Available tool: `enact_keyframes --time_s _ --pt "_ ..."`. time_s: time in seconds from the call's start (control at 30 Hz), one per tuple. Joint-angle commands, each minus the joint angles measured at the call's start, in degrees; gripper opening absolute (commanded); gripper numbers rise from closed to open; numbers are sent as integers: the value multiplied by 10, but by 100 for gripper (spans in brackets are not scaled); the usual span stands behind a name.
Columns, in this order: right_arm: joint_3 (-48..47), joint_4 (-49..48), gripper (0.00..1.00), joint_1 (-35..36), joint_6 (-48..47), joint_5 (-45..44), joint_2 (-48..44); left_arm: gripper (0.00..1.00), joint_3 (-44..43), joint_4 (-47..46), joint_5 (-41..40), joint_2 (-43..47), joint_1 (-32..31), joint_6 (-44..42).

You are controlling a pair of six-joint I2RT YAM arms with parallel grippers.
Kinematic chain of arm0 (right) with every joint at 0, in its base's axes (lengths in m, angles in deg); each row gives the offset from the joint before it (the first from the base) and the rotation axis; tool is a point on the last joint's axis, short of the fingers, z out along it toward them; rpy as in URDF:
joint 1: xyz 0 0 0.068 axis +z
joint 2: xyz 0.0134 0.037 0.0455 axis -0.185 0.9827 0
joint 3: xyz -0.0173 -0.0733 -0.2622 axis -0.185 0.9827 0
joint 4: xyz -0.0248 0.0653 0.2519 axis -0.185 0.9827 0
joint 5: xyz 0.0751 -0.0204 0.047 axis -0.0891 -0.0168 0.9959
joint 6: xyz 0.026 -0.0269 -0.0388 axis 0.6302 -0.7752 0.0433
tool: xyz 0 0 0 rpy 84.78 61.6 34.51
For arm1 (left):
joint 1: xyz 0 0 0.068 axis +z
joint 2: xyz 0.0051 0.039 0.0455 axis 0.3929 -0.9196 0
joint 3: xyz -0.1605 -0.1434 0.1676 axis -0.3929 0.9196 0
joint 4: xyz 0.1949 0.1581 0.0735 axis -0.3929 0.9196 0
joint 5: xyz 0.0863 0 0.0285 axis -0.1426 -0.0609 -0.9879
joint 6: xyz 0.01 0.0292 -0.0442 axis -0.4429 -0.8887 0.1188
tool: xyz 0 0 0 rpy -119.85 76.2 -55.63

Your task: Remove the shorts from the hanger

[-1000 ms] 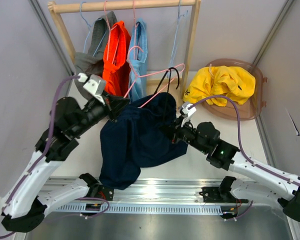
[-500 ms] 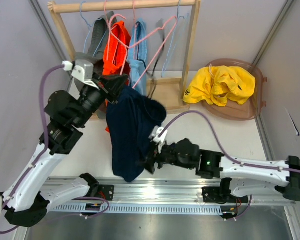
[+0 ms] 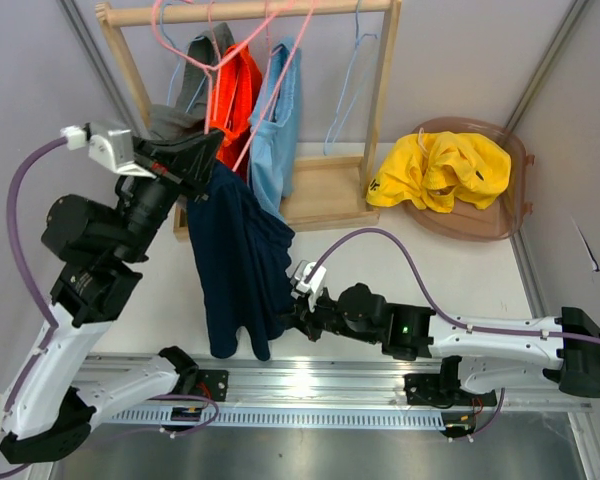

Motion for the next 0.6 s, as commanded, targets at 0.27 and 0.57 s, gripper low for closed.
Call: enact_keyframes --time_s 0.27,0.57 --pt "30 -21 0 54 25 -44 33 0 34 -201 -51 19 2 -25" --pt "109 -21 0 59 69 -88 -32 1 -242 -143 -59 -99 2 -112"
